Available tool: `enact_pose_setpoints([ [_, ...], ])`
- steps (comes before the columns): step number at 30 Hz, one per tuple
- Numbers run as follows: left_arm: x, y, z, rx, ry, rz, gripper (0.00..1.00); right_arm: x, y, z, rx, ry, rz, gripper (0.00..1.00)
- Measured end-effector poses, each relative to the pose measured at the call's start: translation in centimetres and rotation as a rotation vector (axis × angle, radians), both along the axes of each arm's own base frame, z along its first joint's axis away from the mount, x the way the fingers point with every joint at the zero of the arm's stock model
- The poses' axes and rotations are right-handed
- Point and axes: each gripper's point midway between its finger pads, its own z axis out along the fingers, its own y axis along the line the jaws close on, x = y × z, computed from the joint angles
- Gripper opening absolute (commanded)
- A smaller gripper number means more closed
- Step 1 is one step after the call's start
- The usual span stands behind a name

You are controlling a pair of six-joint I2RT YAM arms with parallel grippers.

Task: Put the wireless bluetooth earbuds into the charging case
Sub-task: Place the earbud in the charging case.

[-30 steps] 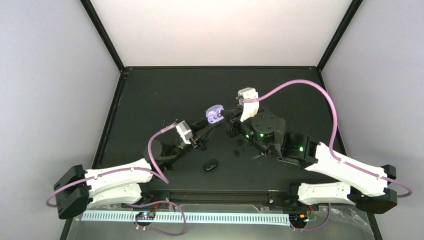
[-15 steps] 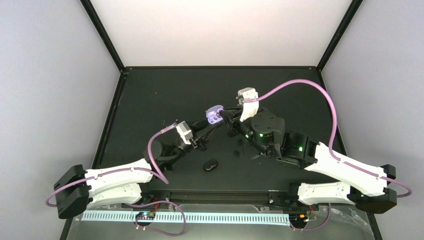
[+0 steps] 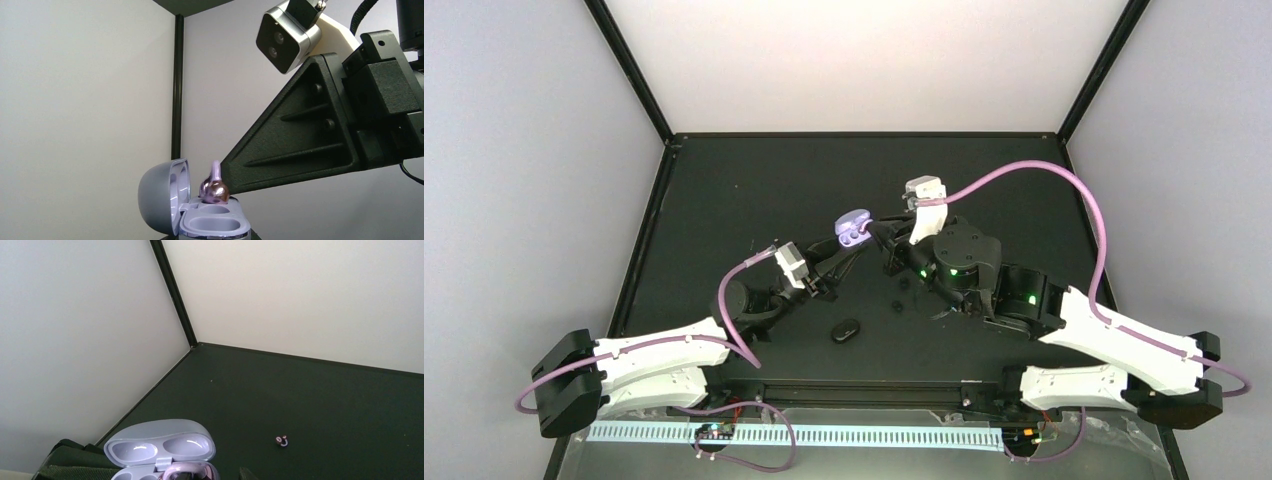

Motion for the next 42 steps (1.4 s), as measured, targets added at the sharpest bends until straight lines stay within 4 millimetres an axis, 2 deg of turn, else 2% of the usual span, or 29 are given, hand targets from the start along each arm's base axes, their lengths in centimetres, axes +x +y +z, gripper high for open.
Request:
enact_pose_setpoints([
  [10, 0.0, 0.0, 0.1, -0.003, 0.0, 0.0, 0.01, -0.4, -0.6, 0.0, 0.006, -0.001, 0.009, 0.27],
  [18, -0.1, 0.2, 0.3, -0.017, -0.001, -0.002, 0.01, -0.8, -1.9, 1.0, 0.026, -0.021, 0.013, 0.28],
  [26, -0.1, 0.2, 0.4, -0.024, 0.006, -0.01, 0.02, -0.7, -0.9, 0.3, -0.009, -0.019, 0.031, 0.27],
  [33, -0.1, 0.2, 0.4, -0.027, 0.01, -0.013, 0.02, -0.8, -0.2, 0.6, -0.011, -0.019, 0.054, 0.27],
  [42, -0.2, 0.3, 0.5, -0.031, 0.009, -0.014, 0.02, -0.8, -0.1, 0.5, -0.017, -0.017, 0.054, 0.3],
])
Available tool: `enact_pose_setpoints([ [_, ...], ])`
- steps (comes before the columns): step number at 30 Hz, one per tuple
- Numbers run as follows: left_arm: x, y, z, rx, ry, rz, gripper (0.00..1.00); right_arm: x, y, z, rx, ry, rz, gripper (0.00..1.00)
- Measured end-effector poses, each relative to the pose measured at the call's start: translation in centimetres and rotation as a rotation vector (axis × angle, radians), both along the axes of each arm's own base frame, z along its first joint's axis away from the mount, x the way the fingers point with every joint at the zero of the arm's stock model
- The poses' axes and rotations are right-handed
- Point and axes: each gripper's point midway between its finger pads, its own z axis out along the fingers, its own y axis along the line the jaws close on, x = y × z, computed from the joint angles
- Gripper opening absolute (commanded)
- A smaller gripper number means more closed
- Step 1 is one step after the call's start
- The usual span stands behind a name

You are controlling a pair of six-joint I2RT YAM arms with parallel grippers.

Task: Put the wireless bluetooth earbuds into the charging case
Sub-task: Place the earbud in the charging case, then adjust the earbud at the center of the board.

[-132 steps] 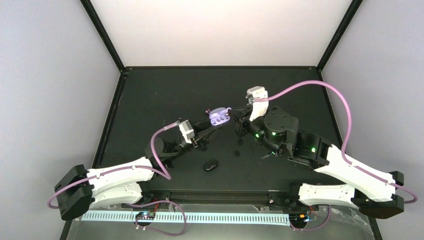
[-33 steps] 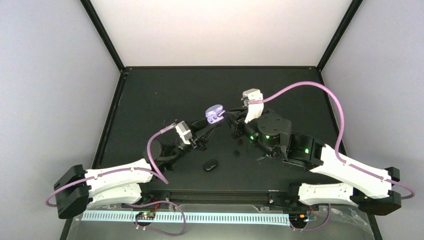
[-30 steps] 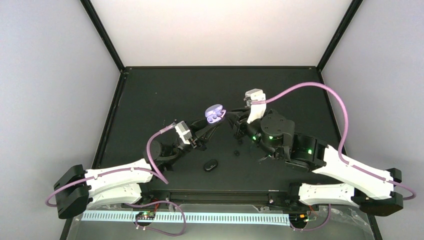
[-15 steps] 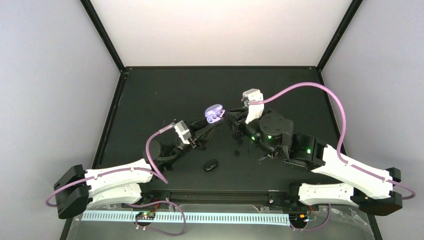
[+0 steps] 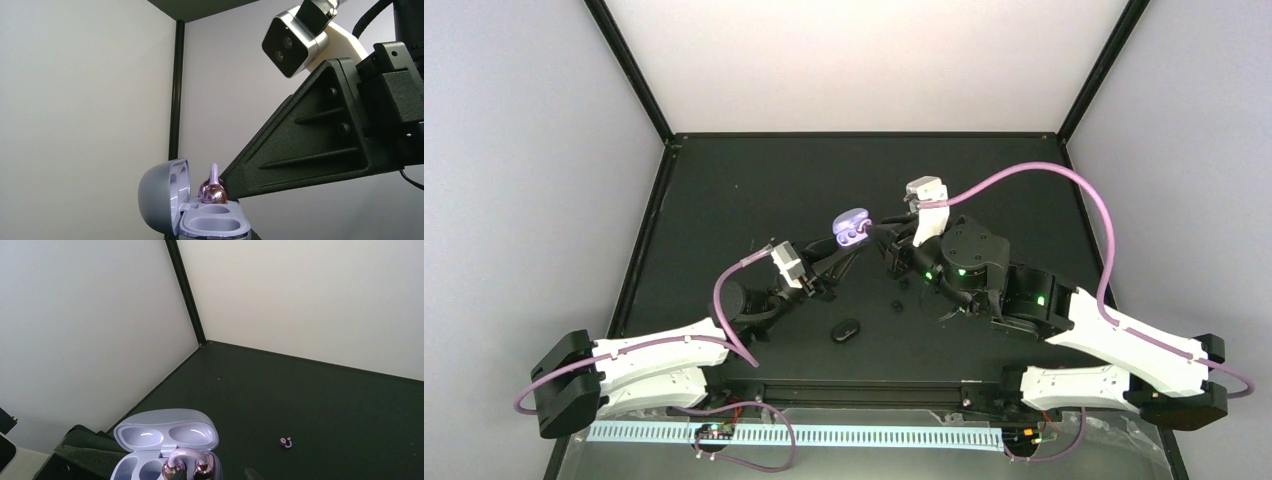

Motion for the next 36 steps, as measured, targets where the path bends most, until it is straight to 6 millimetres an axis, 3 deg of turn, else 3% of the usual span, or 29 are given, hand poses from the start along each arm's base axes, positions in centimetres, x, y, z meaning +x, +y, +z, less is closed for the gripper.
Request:
enact_pose_setpoints([
  [5, -0.1, 0.1, 0.1, -0.005, -0.001, -0.001, 0.01, -0.7, -0.4, 0.5, 0.008, -0.001, 0.033, 0.34],
  [15, -1.7, 0.7, 1.4, -0.028, -0.029, -0.069, 0.02, -1.2, -1.6, 4.3, 0.022, -0.039, 0.047, 0.39],
  [23, -3.1, 1.3, 2.2, -0.037, -0.058, -0.123, 0.02, -1.0, -0.2, 2.3, -0.079, -0.007, 0.072, 0.4],
  [36, -3.5, 0.9, 1.8, -0.015, -0.055, -0.156, 0.02, -1.4, 0.0, 2.0, -0.088, 0.001, 0.097, 0.41],
])
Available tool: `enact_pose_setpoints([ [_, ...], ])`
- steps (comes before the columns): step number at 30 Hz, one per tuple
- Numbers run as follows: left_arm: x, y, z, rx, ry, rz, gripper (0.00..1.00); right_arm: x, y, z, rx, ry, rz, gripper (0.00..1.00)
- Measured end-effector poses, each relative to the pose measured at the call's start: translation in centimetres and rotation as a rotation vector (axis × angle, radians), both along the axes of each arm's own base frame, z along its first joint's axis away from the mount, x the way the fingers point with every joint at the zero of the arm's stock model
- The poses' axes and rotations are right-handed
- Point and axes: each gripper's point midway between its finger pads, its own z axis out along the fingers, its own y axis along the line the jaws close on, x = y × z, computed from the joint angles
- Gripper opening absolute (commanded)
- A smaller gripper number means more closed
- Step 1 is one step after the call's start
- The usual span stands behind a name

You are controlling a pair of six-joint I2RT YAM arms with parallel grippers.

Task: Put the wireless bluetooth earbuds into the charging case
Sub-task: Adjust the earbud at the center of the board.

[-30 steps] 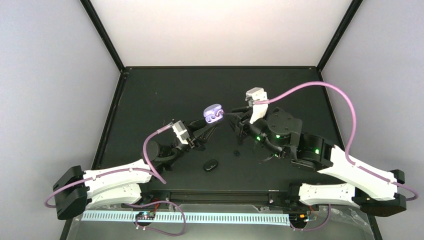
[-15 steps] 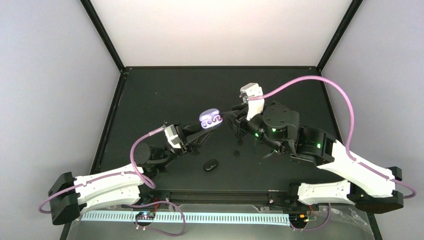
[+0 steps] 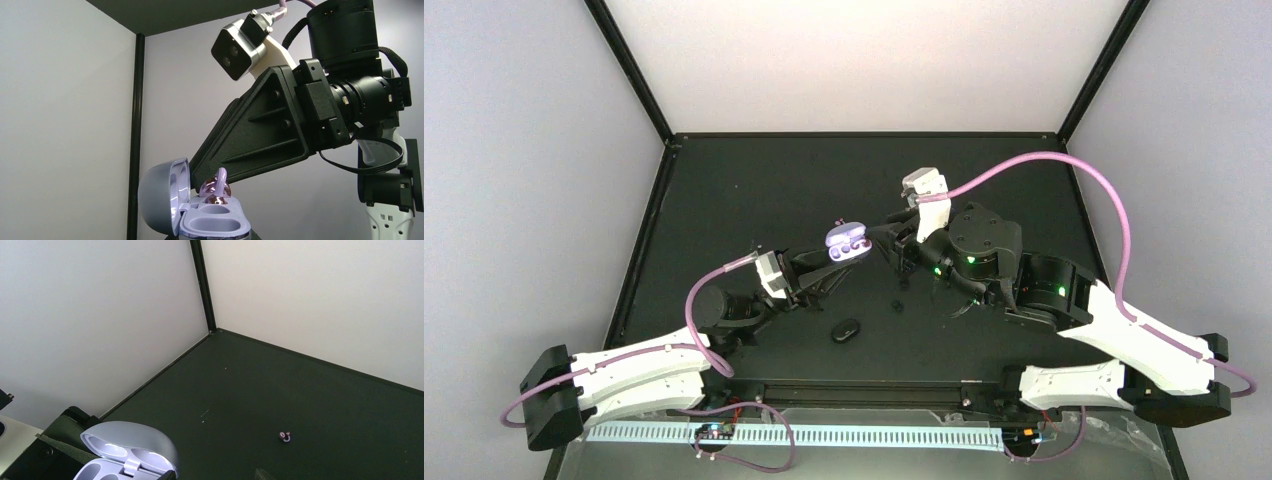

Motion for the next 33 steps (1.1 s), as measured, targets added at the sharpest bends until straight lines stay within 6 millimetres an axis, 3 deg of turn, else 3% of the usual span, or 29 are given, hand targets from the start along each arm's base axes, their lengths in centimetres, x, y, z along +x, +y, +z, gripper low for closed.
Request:
enact_pose_setpoints([
  [13, 0.0, 0.0, -0.1, 0.006, 0.005, 0.001, 0.02, 0.0, -0.2, 0.0, -0.001, 0.001, 0.001, 0.46],
  [24, 0.2, 1.5, -1.1, 0.015, 0.054, 0.038, 0.01, -0.8, -2.4, 2.4, 0.091, -0.026, 0.009, 0.57],
  [26, 0.0, 2.4, -1.5, 0.017, 0.069, 0.046, 0.01, 0.5, -2.9, 1.2, 0.089, -0.011, -0.02, 0.56],
  [29, -0.6, 4.3, -1.4, 0.005, 0.088, 0.063, 0.02, 3.9, -4.1, -2.7, 0.072, 0.055, -0.102, 0.56],
  [31, -1.1, 5.7, -1.2, -0.009, 0.096, 0.076, 0.01, 6.0, -4.3, -6.4, 0.052, 0.114, -0.144, 0.56],
  [33, -1.6, 7.5, -0.6, -0.035, 0.097, 0.095, 0.02, 7.5, -3.0, -10.6, 0.016, 0.18, -0.141, 0.54],
])
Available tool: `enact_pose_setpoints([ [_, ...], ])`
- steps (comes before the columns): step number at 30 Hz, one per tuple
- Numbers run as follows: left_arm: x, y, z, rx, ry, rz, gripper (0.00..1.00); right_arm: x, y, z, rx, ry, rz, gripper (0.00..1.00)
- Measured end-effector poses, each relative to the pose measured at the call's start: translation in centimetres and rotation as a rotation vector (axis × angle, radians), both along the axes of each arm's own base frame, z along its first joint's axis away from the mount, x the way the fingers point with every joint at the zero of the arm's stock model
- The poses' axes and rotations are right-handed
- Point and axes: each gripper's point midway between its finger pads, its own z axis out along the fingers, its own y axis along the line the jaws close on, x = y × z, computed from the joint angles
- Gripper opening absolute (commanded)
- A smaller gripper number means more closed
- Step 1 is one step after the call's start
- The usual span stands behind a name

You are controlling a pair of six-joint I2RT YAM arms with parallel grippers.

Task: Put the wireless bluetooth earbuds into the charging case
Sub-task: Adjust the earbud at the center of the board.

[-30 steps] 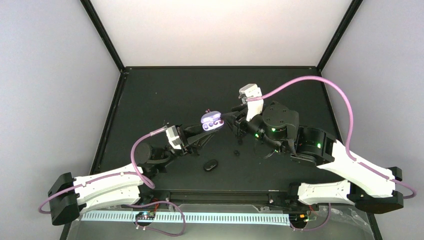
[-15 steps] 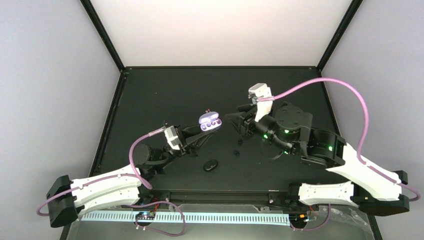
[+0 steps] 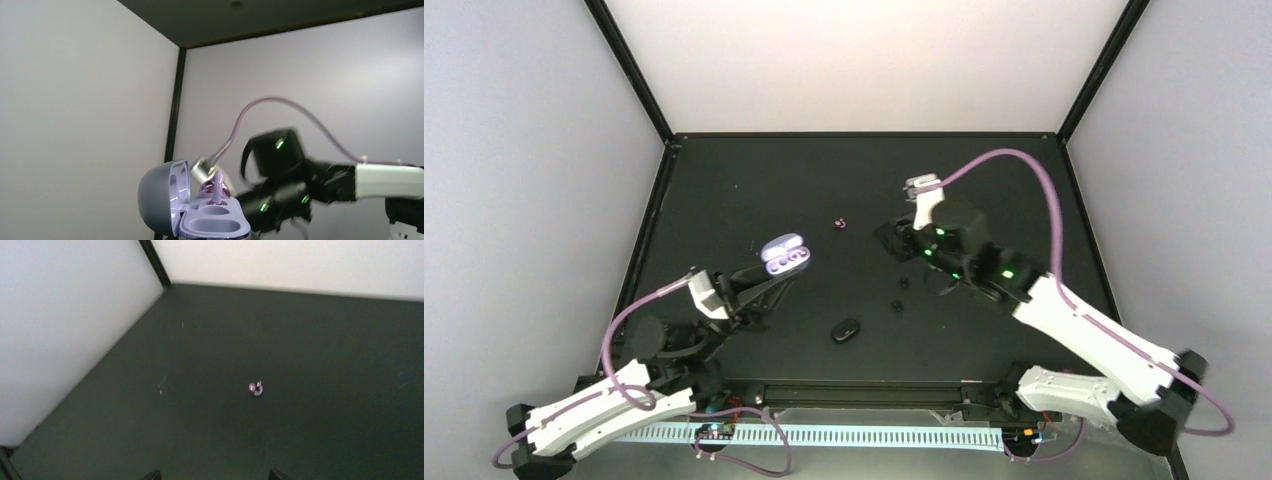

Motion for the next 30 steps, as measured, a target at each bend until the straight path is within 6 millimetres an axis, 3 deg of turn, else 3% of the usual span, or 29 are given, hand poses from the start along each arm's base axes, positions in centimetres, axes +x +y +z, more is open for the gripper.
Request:
enact_pose_setpoints([
  [5, -0.7, 3.0, 0.1, -0.023, 0.01, 0.05, 0.02, 4.4, 4.3, -8.2, -0.058, 0.141, 0.014, 0.49],
  [8, -0.5, 3.3, -0.8, 0.013, 0.029, 0.074, 0.02, 8.4, 6.5, -13.7, -0.091, 0.246, -0.008, 0.45],
  [11, -0.2, 2.9, -1.8, 0.061, 0.042, 0.086, 0.02, 11.8, 8.0, -17.4, -0.108, 0.317, -0.032, 0.43],
  [15, 0.2, 2.5, -2.7, 0.106, 0.054, 0.099, 0.02, 16.6, 10.1, -19.6, -0.108, 0.342, -0.059, 0.42],
  [20, 0.4, 2.2, -3.1, 0.136, 0.048, 0.11, 0.01, 20.2, 12.0, -21.2, -0.099, 0.351, -0.059, 0.42],
  [26, 0.5, 2.0, -3.4, 0.156, 0.036, 0.122, 0.01, 22.1, 11.0, -25.5, -0.142, 0.431, -0.088, 0.36],
  [30, 0.5, 2.0, -3.4, 0.161, 0.03, 0.126, 0.02, 23.4, 10.2, -27.4, -0.175, 0.473, -0.114, 0.31],
])
